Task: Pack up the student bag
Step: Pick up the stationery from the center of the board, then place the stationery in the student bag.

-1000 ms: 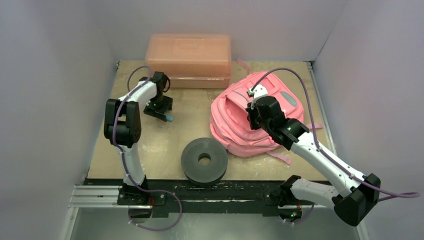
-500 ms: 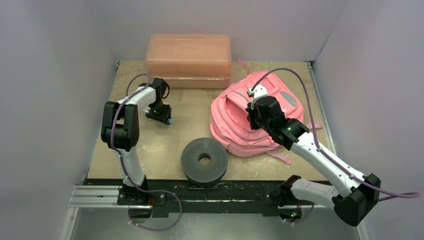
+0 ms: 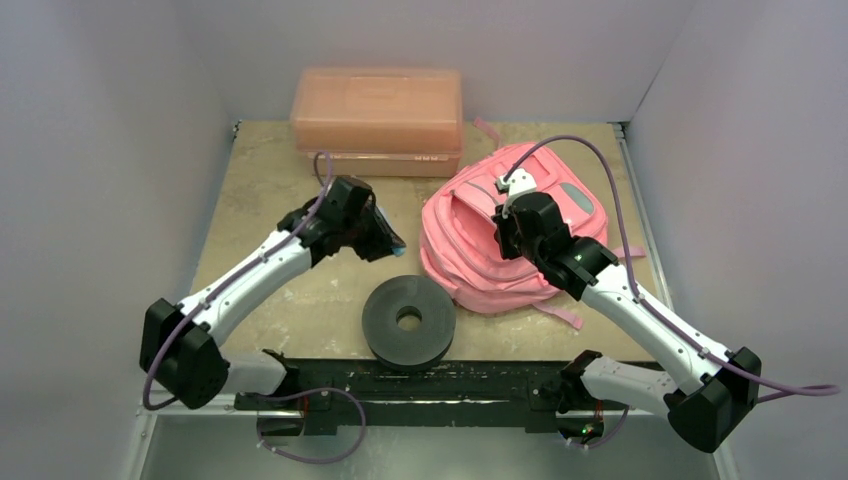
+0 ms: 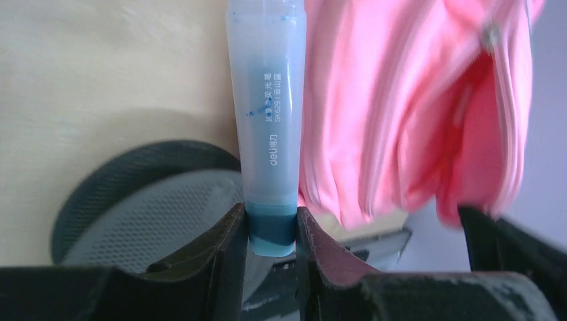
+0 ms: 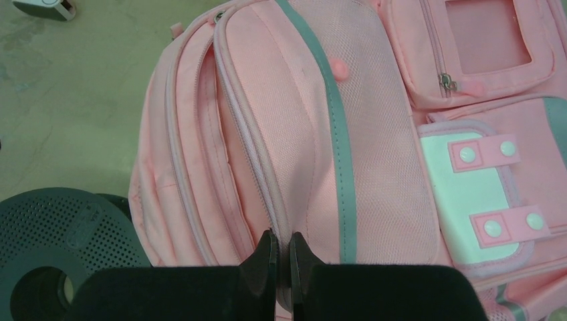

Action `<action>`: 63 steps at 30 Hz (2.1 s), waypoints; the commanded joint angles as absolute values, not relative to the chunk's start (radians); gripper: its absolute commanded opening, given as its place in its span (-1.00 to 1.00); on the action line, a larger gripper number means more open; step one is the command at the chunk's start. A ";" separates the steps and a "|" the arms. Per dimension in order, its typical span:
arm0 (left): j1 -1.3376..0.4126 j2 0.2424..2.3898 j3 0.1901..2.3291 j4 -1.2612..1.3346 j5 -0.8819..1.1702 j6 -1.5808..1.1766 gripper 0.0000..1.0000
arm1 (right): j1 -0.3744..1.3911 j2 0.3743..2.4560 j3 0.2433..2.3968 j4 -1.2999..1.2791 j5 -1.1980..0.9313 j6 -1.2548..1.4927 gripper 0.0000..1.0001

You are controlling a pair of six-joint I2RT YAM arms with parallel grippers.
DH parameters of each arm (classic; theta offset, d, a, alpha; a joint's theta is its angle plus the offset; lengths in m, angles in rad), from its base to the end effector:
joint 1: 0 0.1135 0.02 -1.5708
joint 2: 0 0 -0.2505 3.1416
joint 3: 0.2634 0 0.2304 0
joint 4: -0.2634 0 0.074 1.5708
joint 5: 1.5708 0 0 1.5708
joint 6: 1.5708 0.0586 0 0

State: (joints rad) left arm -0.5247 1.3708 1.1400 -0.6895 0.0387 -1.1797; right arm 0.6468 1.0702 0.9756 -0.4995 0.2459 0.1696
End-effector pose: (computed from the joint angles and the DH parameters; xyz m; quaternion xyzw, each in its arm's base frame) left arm 0.2419 -0.1426 0.2610 -0.2989 0.8990 -0.2526 0.1965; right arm 0.1964 0.1304 0.2987 -0.1512 0.8652 0.0854 0.4704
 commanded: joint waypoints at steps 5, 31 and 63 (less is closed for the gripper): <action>-0.755 1.320 0.999 -0.258 0.396 -1.075 -0.92 | 0.657 1.043 1.037 -0.398 0.222 0.213 -1.00; -0.764 1.921 1.298 0.239 0.328 -1.520 -0.70 | 0.658 1.001 1.064 -0.428 0.212 0.218 -1.00; -0.559 1.272 0.964 -0.340 -0.066 -1.119 0.66 | 0.658 0.986 1.021 -0.380 0.197 0.180 -1.00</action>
State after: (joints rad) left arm -0.6643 1.3964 0.9691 -0.0765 0.1268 -1.2251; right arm 0.6415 1.0290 0.9886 -0.5102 0.2436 0.1822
